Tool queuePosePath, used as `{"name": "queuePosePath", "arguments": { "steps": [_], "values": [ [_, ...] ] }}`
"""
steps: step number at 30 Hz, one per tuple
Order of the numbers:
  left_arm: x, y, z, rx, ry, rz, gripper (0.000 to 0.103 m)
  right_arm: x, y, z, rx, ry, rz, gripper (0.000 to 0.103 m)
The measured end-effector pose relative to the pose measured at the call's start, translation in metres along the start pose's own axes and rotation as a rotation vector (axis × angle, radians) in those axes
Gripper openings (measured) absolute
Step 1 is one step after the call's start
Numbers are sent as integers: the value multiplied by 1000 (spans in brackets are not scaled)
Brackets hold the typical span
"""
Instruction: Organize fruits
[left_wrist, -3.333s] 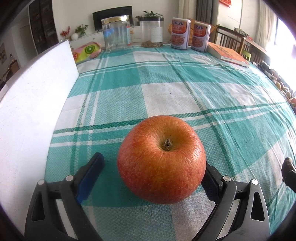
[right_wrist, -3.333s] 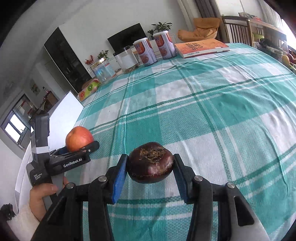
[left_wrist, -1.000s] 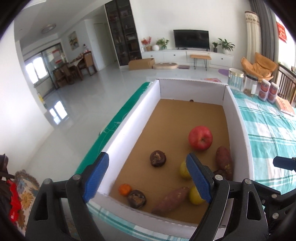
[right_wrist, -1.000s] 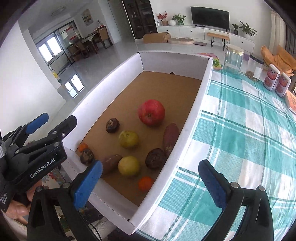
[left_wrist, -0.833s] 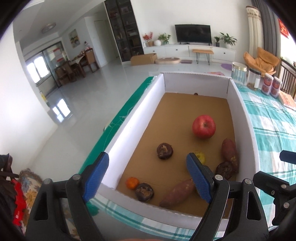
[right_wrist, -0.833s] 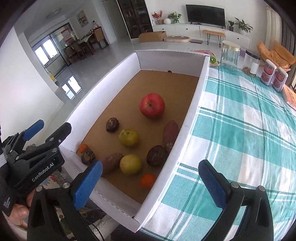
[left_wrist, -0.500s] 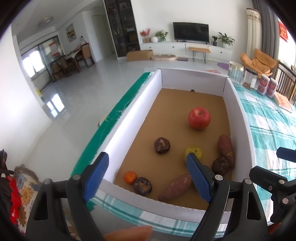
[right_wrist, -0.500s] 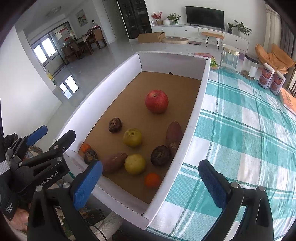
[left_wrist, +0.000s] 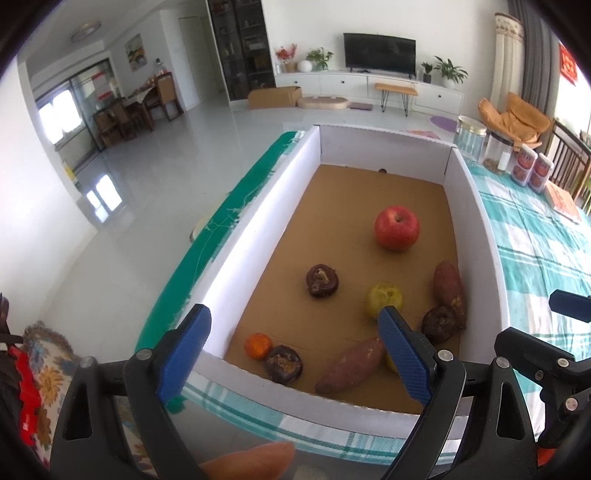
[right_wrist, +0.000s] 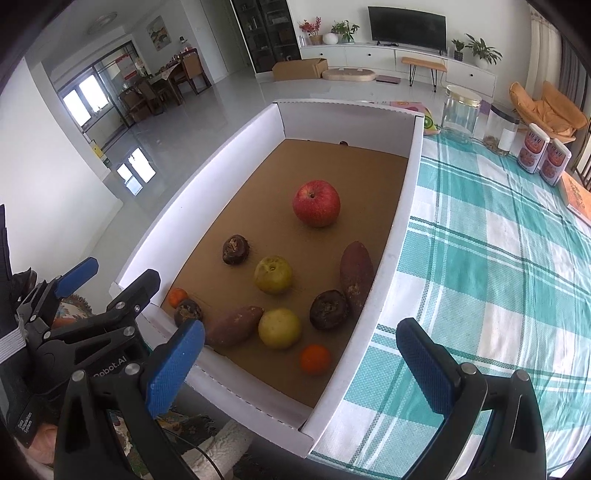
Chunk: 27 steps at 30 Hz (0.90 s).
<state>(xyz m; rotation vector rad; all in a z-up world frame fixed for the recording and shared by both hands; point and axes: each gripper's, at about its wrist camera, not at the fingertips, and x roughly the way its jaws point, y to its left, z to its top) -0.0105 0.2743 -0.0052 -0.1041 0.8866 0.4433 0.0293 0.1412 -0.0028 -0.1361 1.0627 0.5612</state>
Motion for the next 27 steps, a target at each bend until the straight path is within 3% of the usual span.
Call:
{"name": "queuePosePath", "arguments": {
  "steps": [27],
  "values": [
    [13, 22, 5, -57, 12, -2, 93, 3, 7, 3, -21, 13, -22, 103]
  ]
}}
